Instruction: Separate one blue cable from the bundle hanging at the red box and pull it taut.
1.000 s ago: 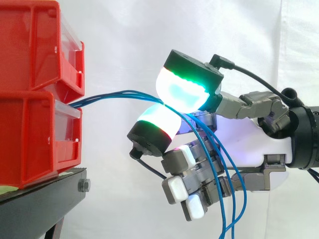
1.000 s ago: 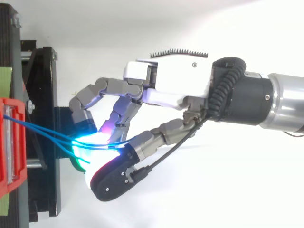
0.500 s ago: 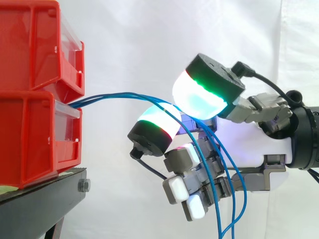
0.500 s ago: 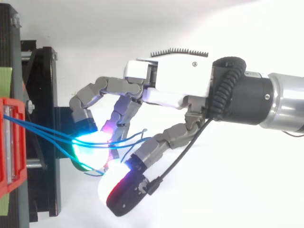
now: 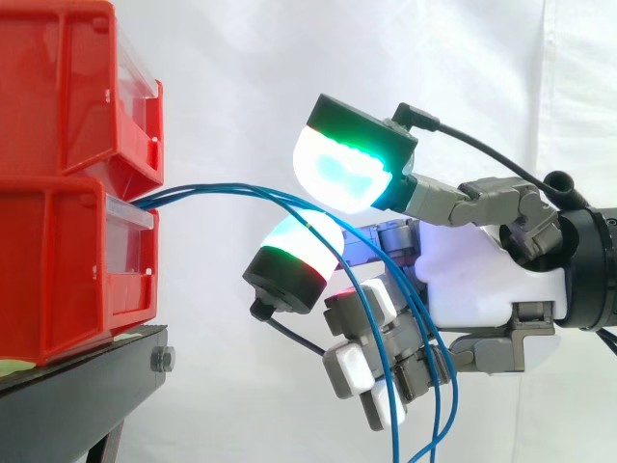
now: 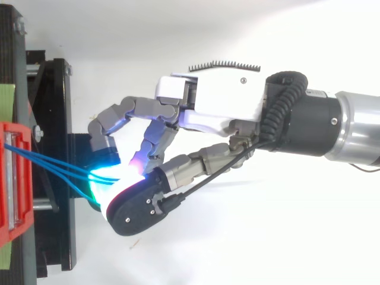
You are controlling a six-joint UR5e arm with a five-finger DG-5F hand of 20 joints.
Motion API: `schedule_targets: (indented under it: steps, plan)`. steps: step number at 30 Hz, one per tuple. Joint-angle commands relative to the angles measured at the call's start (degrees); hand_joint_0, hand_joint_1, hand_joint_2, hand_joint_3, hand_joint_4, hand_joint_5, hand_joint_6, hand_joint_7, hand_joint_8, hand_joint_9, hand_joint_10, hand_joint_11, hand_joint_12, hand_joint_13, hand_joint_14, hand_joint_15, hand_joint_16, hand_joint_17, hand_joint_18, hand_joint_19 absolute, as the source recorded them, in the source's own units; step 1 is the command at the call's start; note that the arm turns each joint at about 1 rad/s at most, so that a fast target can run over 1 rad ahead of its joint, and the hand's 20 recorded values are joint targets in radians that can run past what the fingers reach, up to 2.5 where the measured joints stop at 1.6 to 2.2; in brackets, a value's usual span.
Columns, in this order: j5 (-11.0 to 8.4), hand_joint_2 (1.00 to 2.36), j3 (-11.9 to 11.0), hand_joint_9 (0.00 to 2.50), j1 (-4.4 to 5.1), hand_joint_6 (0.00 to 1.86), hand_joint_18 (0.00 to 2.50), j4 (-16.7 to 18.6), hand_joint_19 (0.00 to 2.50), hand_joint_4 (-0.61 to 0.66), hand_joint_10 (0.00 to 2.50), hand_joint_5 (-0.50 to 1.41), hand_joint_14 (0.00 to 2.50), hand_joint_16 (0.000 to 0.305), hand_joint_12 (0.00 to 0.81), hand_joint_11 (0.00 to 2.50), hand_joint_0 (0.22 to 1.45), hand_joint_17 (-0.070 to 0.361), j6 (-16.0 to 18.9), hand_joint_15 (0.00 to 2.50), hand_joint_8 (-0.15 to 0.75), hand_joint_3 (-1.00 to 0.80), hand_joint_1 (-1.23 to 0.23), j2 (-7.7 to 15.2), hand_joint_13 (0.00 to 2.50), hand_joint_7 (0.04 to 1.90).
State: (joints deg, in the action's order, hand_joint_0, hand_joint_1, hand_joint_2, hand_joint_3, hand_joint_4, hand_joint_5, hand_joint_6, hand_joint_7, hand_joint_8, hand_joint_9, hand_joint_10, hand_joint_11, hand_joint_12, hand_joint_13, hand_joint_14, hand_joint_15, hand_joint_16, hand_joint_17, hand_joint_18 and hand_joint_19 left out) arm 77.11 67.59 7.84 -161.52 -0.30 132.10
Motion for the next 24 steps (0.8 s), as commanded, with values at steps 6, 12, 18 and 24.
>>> schedule_targets:
  steps: [6,12,18,24]
  plan:
    - [0.05,1.01,0.0,1.08,-0.2,0.81,1.0,0.15,0.56,0.17,0.02,-0.17,0.02,0.055,0.412,0.92,0.6,0.124,-0.05,0.58,0.36,-0.33,-0.7,0.0,1.06,1.18]
    - [0.05,1.0,0.0,1.07,-0.2,0.78,0.91,0.15,0.61,0.14,0.02,-0.15,0.02,0.052,0.4,0.87,0.59,0.117,-0.31,0.56,0.336,-0.5,-0.29,0.0,0.96,1.16]
    - [0.05,1.01,0.0,1.05,-0.2,0.71,0.88,0.06,0.63,0.16,0.02,-0.13,0.02,0.052,0.399,0.85,0.63,0.118,-1.28,0.56,0.333,-0.38,-0.4,0.0,0.93,1.22]
    - [0.05,1.01,0.0,1.05,-0.11,0.67,0.91,0.15,0.59,0.19,0.02,-0.13,0.02,0.056,0.417,0.85,0.61,0.127,-1.37,0.55,0.35,-0.25,-0.57,0.0,0.95,1.25]
